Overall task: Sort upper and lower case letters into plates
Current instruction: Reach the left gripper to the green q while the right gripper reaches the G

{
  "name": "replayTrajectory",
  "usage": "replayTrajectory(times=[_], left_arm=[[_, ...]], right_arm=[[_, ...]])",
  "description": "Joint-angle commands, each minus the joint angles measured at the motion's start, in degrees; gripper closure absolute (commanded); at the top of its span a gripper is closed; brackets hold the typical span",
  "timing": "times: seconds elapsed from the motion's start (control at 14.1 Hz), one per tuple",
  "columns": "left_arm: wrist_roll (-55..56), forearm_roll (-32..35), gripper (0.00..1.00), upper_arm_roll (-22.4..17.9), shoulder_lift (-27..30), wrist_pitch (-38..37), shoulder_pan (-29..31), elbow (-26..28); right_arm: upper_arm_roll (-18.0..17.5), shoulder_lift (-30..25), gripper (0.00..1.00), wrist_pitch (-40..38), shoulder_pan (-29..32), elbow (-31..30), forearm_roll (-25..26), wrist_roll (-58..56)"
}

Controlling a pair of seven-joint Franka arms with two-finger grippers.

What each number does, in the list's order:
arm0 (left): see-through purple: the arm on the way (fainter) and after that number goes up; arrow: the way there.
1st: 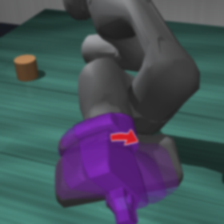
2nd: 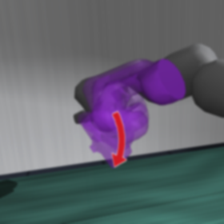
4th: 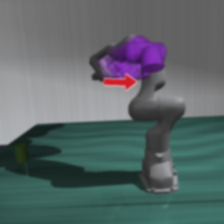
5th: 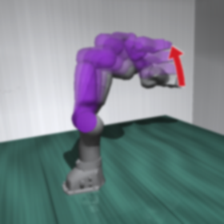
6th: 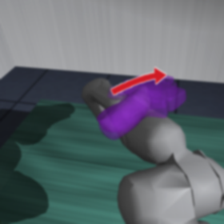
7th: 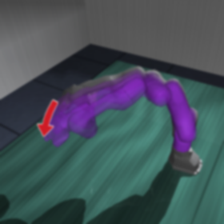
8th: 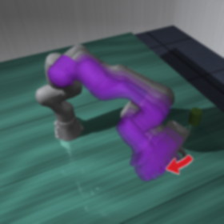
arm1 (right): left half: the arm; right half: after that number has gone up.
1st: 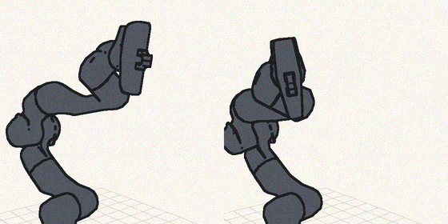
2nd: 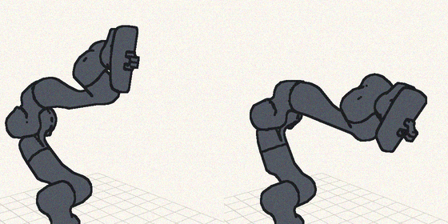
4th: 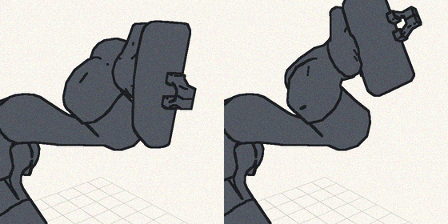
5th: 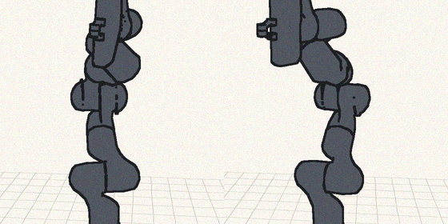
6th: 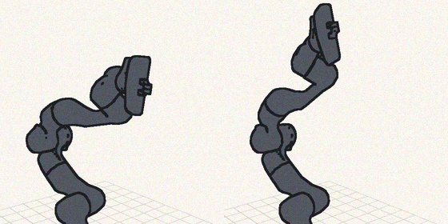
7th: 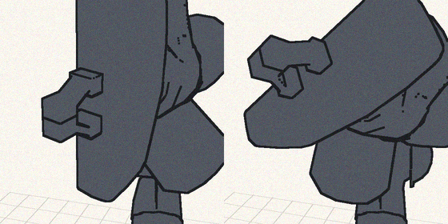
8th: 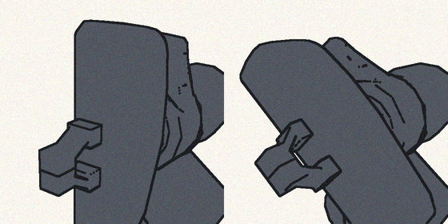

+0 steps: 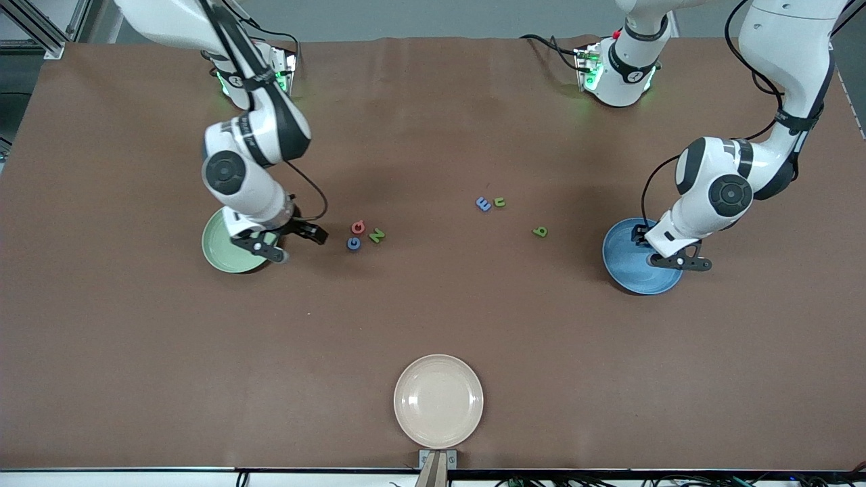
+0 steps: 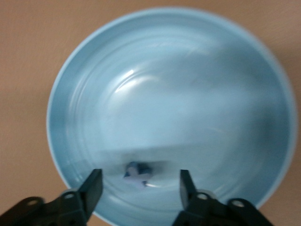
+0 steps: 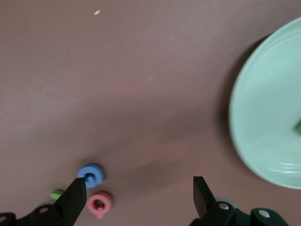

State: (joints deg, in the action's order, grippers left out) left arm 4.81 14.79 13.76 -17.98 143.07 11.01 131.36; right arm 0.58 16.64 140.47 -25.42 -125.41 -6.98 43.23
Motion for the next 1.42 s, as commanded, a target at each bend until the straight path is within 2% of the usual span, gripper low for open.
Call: replayTrajectory(times=[0.0, 0.14, 0.35, 0.5, 0.64, 0.71, 0.92, 1.14, 1.21, 1.28, 1.35], left_arm=[[7.36, 1.29, 0.00, 4.33, 3.21, -1.74, -0.11, -0.13], [21.03, 1.20, 0.00, 9.15, 3.30, -1.74, -0.11, -0.49], [49.31, 1.20, 0.00, 15.84, 2.25, -1.74, -0.46, -1.80], [67.08, 1.20, 0.00, 18.57, 0.58, -1.74, -1.33, -2.86], [80.03, 1.29, 0.00, 18.67, -1.35, -1.13, -3.96, -3.48], [85.05, 1.29, 0.00, 18.76, -2.14, -0.78, -4.85, -3.56], [94.30, 1.29, 0.00, 18.59, -3.73, 3.08, -7.40, -3.48], [95.47, 2.25, 0.00, 18.50, -5.05, 4.24, -8.19, -2.78], [95.64, 3.13, 0.00, 18.50, -5.48, 4.24, -8.19, -2.43], [96.69, 4.18, 0.00, 18.50, -6.01, 4.32, -8.11, -2.34], [98.09, 5.67, 0.00, 18.50, -6.71, 4.32, -7.93, -2.25]], right_arm=[[0.56, 6.37, 0.00, 4.10, -4.18, 3.49, -0.84, 6.49], [0.65, 9.01, 0.01, 6.12, -6.82, 4.73, -0.75, 10.54], [0.65, 11.22, 0.12, 9.11, -8.76, 5.00, -0.66, 12.66], [0.82, 12.36, 0.21, 9.91, -9.99, 5.00, -0.66, 13.28], [1.00, 12.45, 0.33, 9.91, -10.09, 5.00, -0.23, 13.28], [1.09, 12.45, 0.34, 9.91, -9.91, 5.00, -0.05, 13.28], [1.09, 12.45, 0.35, 9.91, -9.12, 5.08, 1.79, 13.19], [1.35, 12.63, 0.45, 10.00, -9.21, 5.00, 2.06, 13.28], [1.35, 12.63, 0.51, 10.00, -9.21, 5.00, 2.06, 13.19], [1.35, 12.63, 0.62, 10.00, -9.21, 5.00, 2.06, 13.19], [1.35, 12.63, 0.78, 9.91, -9.21, 5.00, 2.06, 13.28]])
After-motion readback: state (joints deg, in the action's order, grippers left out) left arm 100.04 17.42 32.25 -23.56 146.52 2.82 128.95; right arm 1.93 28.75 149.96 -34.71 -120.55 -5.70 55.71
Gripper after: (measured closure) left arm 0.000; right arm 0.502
